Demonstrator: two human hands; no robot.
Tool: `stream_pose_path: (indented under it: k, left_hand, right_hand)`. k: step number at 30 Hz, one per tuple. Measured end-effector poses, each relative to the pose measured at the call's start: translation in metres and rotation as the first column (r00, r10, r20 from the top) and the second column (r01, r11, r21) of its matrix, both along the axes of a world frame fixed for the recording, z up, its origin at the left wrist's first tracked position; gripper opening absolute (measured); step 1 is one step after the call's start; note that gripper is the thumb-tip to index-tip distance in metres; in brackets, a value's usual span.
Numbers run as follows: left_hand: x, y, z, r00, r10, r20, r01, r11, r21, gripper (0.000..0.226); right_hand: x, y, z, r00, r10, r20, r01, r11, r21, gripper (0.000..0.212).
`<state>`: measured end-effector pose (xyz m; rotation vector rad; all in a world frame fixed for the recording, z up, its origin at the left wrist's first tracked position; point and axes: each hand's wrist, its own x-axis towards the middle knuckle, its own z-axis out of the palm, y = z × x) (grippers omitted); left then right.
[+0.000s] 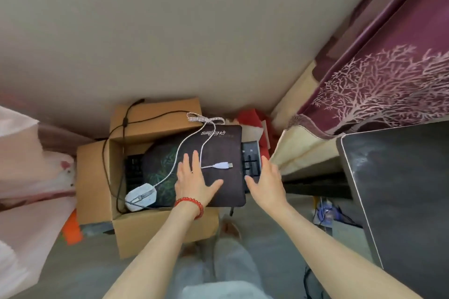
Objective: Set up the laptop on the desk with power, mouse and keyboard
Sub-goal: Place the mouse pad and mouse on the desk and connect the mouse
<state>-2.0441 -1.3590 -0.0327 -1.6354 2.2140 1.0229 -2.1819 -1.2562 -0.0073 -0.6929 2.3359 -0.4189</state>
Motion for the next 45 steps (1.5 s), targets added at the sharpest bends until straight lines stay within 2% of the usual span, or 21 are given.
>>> stream_pose_path:
  k: [4,7,9,11,13,15,17,20,24,27,29,32,35,38,41,45]
  left_hand:
    - [-0.028,-0.030,-0.055,0.993,-0.028,0.118,0.025,0.999,0.022,0.120]
    - [-0.030,-0.043,-0.077,0.985,-0.063,0.160,0.078,0.993,-0.090,0.120]
    - [-0.028,-0.047,-0.082,0.988,-0.094,0.126,0.106,0.991,-0.085,0.108]
    - [-0.024,-0.049,-0.083,0.997,-0.072,0.014,0.073,0.996,-0.057,0.088]
    - [-0.017,-0.052,-0.083,0.992,0.028,-0.124,-0.030,0.999,-0.019,0.075]
    - [-0.008,-0.059,-0.082,0.964,0.171,-0.204,-0.162,0.985,0.062,0.073]
    - [0.004,-0.070,-0.080,0.955,0.217,-0.204,-0.199,0.974,0.104,0.059]
    - [0.028,-0.078,-0.070,0.970,0.139,-0.200,-0.126,0.989,0.078,0.026]
    - [0.055,-0.078,-0.060,0.995,-0.069,-0.076,0.067,0.997,-0.027,0.026]
    - [0.082,-0.077,-0.066,0.965,-0.199,0.169,0.230,0.956,-0.184,0.021]
    - [0.103,-0.075,-0.078,0.914,-0.232,0.334,0.286,0.950,-0.125,0.028]
    - [0.127,-0.076,-0.103,0.908,-0.221,0.356,0.218,0.975,0.050,0.047]
    - [0.135,-0.075,-0.120,0.886,-0.298,0.357,0.248,0.952,0.179,0.069]
    - [0.137,-0.075,-0.129,0.905,-0.259,0.337,0.182,0.953,0.244,0.084]
    - [0.134,-0.081,-0.131,0.901,-0.233,0.365,0.185,0.969,0.163,0.063]
    - [0.131,-0.086,-0.129,0.829,-0.392,0.399,0.352,0.920,0.175,0.049]
  right_hand:
    - [-0.009,-0.017,-0.043,0.994,0.056,-0.092,-0.051,0.997,0.057,0.087]
    - [-0.012,-0.024,-0.059,1.000,-0.008,-0.024,0.010,0.998,0.060,0.098]
    - [-0.011,-0.028,-0.065,1.000,-0.030,-0.005,0.030,0.994,0.104,0.103]
    - [-0.008,-0.031,-0.065,0.999,-0.029,-0.040,0.034,0.988,0.150,0.105]
    - [-0.005,-0.036,-0.061,0.995,-0.053,-0.086,0.066,0.986,0.156,0.106]
    - [0.002,-0.042,-0.054,0.990,-0.051,-0.135,0.071,0.987,0.146,0.106]
    - [0.010,-0.048,-0.045,0.982,-0.027,-0.188,0.054,0.989,0.137,0.104]
    - [0.025,-0.054,-0.031,0.966,0.026,-0.257,0.015,0.988,0.155,0.098]
    - [0.030,-0.064,-0.021,0.952,0.068,-0.298,-0.002,0.976,0.216,0.083]
    - [0.025,-0.065,-0.027,0.964,0.004,-0.266,0.067,0.964,0.258,0.079]
    - [0.021,-0.066,-0.036,0.968,-0.047,-0.248,0.117,0.954,0.276,0.078]
    - [0.027,-0.073,-0.053,0.961,-0.045,-0.273,0.126,0.949,0.287,0.080]
    - [0.047,-0.075,-0.063,0.930,0.094,-0.356,0.025,0.948,0.316,0.085]
    - [0.062,-0.071,-0.070,0.885,0.254,-0.391,-0.098,0.922,0.376,0.086]
    - [0.066,-0.070,-0.076,0.838,0.381,-0.391,-0.223,0.893,0.392,0.084]
    - [0.069,-0.073,-0.080,0.744,0.569,-0.350,-0.449,0.814,0.370,0.073]
